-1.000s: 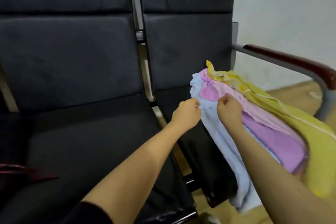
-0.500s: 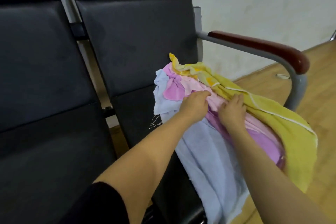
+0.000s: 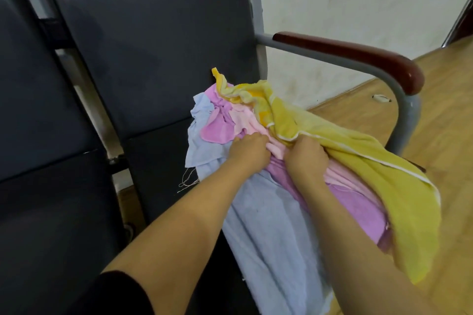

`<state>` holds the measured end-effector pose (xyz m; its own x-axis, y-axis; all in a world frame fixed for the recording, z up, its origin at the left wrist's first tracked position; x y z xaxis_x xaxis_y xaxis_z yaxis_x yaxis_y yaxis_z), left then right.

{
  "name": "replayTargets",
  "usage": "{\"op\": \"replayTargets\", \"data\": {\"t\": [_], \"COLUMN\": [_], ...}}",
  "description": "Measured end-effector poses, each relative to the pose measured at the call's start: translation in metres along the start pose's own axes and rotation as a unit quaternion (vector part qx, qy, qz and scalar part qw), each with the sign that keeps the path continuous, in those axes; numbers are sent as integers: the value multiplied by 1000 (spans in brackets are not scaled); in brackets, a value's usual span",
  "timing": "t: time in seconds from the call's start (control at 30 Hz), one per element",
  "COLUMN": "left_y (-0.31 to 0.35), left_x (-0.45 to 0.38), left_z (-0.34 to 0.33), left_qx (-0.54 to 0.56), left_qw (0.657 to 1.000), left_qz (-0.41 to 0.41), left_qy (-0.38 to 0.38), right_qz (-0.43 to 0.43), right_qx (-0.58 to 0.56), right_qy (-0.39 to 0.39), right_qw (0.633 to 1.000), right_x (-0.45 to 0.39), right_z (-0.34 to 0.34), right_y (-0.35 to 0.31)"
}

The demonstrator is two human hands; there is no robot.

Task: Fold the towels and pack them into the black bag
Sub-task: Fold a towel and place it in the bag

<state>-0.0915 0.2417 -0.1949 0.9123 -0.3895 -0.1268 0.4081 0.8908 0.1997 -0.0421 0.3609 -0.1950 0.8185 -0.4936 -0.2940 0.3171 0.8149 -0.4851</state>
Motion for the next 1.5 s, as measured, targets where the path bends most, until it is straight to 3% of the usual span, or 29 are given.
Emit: {"op": "replayTargets", "data": {"t": [0.13, 0.33, 0.43, 0.7, 0.9, 0.97, 1.1, 1.3, 1.5], "left_y": [-12, -32, -37, -40, -68, -72, -84, -120, -195], "left_x": [24, 42, 44, 51, 79, 95, 138, 215, 297], "left_z": [10, 17, 38, 79, 124, 142, 177, 204, 214], "left_qx": [87, 180, 220, 216, 188, 167, 108, 73, 94], "left_qw": [996, 983, 975, 973, 962, 961, 960, 953, 932], "left_qz": [19, 0, 7, 6, 84, 81, 62, 77, 171], "left_qy": [19, -30, 12, 78, 181, 207, 249, 283, 307], "right_qz": [56, 129, 167, 247, 297, 278, 262, 353, 430], "right_qx": [1, -18, -44, -18, 40, 66, 115, 66, -36], "right_qy": [-14, -36, -9, 39, 113, 107, 184, 136, 96], "right_qw": [998, 991, 985, 968, 947, 952, 940, 923, 897], "right_x": [19, 43, 48, 67, 98, 102, 124, 180, 248], "right_z": [-10, -7, 4, 45, 82, 85, 96, 80, 64], "right_y": [-24, -53, -69, -111, -144, -148, -166, -213, -285]}}
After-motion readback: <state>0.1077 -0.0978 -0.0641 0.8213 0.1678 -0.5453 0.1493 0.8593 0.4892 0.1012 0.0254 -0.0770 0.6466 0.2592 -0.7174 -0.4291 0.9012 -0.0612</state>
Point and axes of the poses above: each hand's wrist, its own x-axis away from the middle knuckle, its own z-axis out of the back of the hand, y = z × x, the point moved 7 cm from there along -x, towards the middle knuckle, and after that the axes turned 4 degrees about z, right-handed, at the moved point
